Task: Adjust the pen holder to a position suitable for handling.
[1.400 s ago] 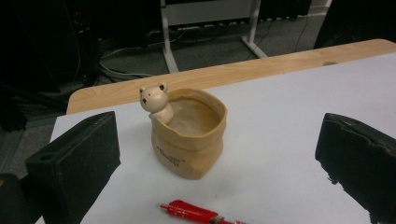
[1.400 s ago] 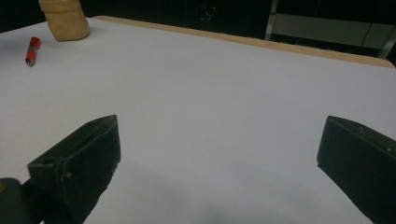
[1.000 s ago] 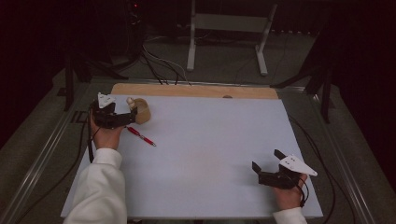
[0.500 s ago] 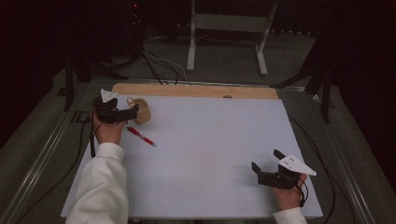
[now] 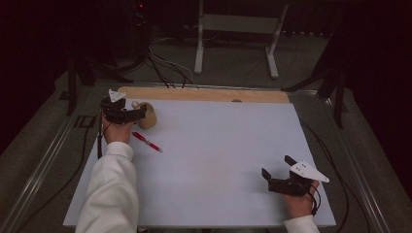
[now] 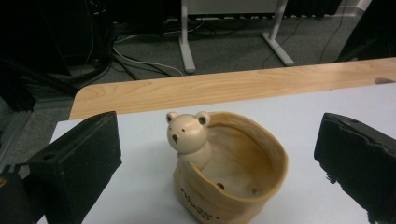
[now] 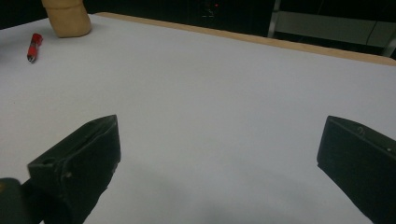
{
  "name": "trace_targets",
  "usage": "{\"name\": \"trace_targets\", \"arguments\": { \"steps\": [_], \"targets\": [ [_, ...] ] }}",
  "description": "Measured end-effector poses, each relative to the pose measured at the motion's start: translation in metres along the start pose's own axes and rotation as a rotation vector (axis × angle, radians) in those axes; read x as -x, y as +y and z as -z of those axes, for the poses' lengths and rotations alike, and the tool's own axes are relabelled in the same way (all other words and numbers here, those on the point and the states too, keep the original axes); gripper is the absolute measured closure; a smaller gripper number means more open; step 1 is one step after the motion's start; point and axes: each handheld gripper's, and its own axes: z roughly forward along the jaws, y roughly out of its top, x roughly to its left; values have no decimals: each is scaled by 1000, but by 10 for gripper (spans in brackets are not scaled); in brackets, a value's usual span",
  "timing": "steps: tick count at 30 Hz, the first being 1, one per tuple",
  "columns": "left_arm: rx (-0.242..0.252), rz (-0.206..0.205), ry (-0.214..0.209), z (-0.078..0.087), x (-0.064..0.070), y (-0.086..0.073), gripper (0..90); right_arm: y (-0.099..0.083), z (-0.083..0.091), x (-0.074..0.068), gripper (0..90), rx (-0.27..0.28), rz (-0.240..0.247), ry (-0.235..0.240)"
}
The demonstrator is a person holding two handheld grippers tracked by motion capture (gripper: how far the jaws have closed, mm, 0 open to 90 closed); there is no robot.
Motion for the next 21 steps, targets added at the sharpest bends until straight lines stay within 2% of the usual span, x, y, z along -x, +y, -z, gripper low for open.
{"name": "trace_targets", "arguments": {
  "steps": [5,7,10,11,12,13,14,15,16,17,18,19,21],
  "targets": [
    [-7,15,9,-6,-2,-1,12,0,-1,0,0,5,-8,1],
    [-27,39,16,-11,-3,-4,42,1,-2,1,0,5,-11,5],
    [-60,45,32,-17,-2,-6,71,1,-3,1,0,7,-11,8],
    [-60,45,32,-17,-2,-6,103,1,-3,1,0,7,-11,8],
    [-81,45,78,-20,1,-6,175,1,-3,0,0,6,-9,9],
    [-91,47,108,-21,3,-6,175,1,-3,0,0,6,-9,9],
    [-104,51,96,-24,3,-7,187,1,-3,1,0,6,-10,11],
    [-116,59,103,-26,4,-8,249,1,-4,1,0,5,-11,10],
    [-126,67,97,-28,3,-9,249,1,-4,1,0,5,-11,10],
    [-126,67,97,-28,3,-9,294,1,-4,1,0,5,-11,10],
    [-154,97,98,-33,2,-12,294,1,-4,1,0,4,-11,10],
    [-167,112,93,-35,2,-13,423,1,-3,2,0,4,-14,8],
    [-174,133,83,-38,2,-15,501,1,-3,3,0,4,-18,4]
  ]
}}
